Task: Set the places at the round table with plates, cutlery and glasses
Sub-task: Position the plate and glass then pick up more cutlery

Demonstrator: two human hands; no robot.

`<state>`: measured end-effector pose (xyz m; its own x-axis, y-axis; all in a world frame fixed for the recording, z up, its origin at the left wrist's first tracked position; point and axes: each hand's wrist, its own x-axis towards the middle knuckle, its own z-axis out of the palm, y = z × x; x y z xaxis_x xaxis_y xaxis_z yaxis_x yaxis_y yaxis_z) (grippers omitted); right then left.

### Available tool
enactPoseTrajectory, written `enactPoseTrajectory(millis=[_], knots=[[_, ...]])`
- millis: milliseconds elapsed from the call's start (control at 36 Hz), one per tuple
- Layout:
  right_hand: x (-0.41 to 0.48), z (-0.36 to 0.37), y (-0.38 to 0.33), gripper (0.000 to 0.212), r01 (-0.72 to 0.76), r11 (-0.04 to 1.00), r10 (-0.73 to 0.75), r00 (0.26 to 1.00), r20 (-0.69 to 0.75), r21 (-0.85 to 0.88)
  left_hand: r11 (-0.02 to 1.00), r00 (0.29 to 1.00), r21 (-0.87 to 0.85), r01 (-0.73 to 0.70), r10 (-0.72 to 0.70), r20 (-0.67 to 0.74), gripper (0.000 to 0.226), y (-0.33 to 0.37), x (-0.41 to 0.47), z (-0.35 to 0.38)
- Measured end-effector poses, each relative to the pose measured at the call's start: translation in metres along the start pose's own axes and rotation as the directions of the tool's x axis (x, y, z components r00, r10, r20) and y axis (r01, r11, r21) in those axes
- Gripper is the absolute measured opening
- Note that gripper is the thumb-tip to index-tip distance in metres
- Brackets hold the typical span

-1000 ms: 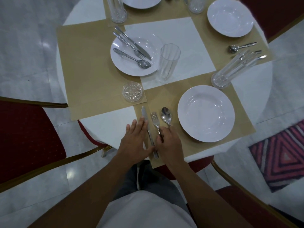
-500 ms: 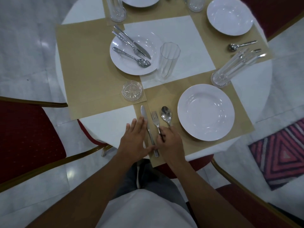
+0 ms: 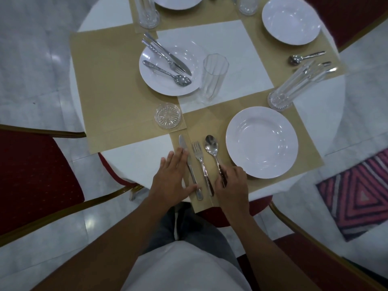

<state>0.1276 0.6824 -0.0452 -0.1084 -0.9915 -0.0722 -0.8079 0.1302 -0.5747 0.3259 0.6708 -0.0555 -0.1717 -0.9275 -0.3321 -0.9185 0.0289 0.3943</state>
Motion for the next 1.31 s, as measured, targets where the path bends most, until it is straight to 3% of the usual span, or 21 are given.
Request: enactPoseTrajectory(millis=[139,361,556,1306], knots=[[-0.002,-0.002,0.005,0.015,-0.008,0.999,0.011,0.998,-0.063,0.046,0.999,0.996,-0.044,0.011,-0.015,-0.093,0.088,-0.001,-0.001,0.0],[-0.012,-0.007,0.024,0.01,0.069,0.997,-0.068,0.996,-0.062,0.023,0.998,0.997,-0.059,0.01,-0.014,-0.073,0.069,-0.005,0.0,-0.001],[-0.006,-0.002,0.019,0.023,0.116,0.993,-0.115,0.993,-0.03,0.019,0.994,0.997,-0.086,0.063,-0.067,-0.037,0.072,-0.007,0.003,-0.003],[-0.003,0.003,0.013,0.024,0.046,0.998,-0.046,0.999,-0.011,0.051,0.985,0.989,-0.117,0.124,-0.114,0.089,0.079,-0.01,0.004,-0.007]])
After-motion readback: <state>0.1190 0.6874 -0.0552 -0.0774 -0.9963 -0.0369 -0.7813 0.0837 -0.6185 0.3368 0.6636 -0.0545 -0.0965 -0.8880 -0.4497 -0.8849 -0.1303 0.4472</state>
